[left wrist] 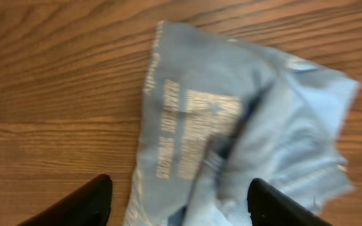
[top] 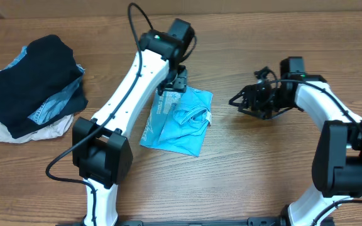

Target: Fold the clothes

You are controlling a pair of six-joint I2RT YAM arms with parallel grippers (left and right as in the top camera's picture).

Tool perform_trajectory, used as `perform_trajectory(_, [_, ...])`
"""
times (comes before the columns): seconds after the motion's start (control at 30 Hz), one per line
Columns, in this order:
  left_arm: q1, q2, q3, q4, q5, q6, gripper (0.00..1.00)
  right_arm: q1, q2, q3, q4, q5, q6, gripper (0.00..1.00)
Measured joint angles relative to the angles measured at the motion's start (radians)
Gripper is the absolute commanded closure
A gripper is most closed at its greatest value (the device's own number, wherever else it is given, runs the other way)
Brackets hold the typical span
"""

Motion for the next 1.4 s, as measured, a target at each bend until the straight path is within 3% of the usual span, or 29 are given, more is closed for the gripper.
perform_trajectory(0.07, [0.026,0.028,-0.034,0.024,0.016,0.025,0.62,0.058,-0.015,0.0,0.009,-0.016,-0.027,0.47])
perform_trajectory(0.13, [0.039,0.072,-0.066,0.042,0.029,0.041,0.64,0.119,-0.032,0.0,0.051,-0.029,-0.035,0.52])
perform_trajectory(0.2, [0.046,0.118,-0.083,0.053,0.045,0.056,0.64,0.175,-0.041,0.0,0.127,-0.041,-0.022,0.79])
perform_trajectory(0.23, [0.051,0.149,-0.089,0.053,0.054,0.064,0.64,0.201,-0.041,0.001,0.189,-0.041,-0.009,0.85])
perform_trajectory(0.3, [0.057,0.188,-0.095,0.053,0.06,0.071,0.65,0.241,-0.041,0.002,0.282,-0.019,0.043,0.9])
perform_trajectory(0.37, [0.059,0.212,-0.097,0.053,0.06,0.082,0.78,0.292,-0.041,0.003,0.382,0.068,0.151,0.94])
perform_trajectory(0.63, [0.12,0.212,-0.097,0.045,0.134,0.083,0.79,0.44,-0.041,0.003,0.458,0.268,0.313,0.96])
perform_trajectory(0.67, [0.136,0.212,-0.097,0.045,0.155,0.083,0.8,0.463,-0.041,0.003,0.458,0.301,0.336,0.91])
perform_trajectory(0.7, [0.149,0.212,-0.097,0.042,0.172,0.083,0.79,0.481,-0.041,0.003,0.457,0.325,0.352,0.72])
perform_trajectory(0.73, [0.162,0.212,-0.097,0.042,0.191,0.083,0.78,0.496,-0.041,0.003,0.454,0.344,0.365,0.64])
perform_trajectory(0.83, [0.193,0.21,-0.097,0.042,0.236,0.087,0.74,0.535,-0.041,0.002,0.438,0.397,0.388,0.52])
perform_trajectory(0.93, [0.216,0.188,-0.097,0.051,0.268,0.1,0.71,0.564,-0.041,0.002,0.43,0.431,0.396,0.34])
perform_trajectory(0.97, [0.218,0.172,-0.097,0.054,0.273,0.106,0.7,0.575,-0.041,0.002,0.426,0.441,0.391,0.32])
perform_trajectory(1.07, [0.22,0.121,-0.097,0.053,0.284,0.113,0.65,0.609,-0.041,0.002,0.427,0.462,0.367,0.32])
perform_trajectory(1.17, [0.221,0.071,-0.097,0.047,0.289,0.115,0.61,0.651,-0.041,0.002,0.426,0.509,0.355,0.39])
perform_trajectory(1.23, [0.227,0.04,-0.091,0.026,0.292,0.116,0.59,0.675,-0.041,0.002,0.425,0.565,0.349,0.5])
perform_trajectory(1.3, [0.24,0.003,-0.072,0.002,0.295,0.116,0.55,0.682,-0.039,0.002,0.429,0.615,0.347,0.55])
perform_trajectory(1.4, [0.254,-0.066,-0.028,-0.024,0.295,0.116,0.5,0.679,-0.014,0.002,0.451,0.677,0.346,0.74])
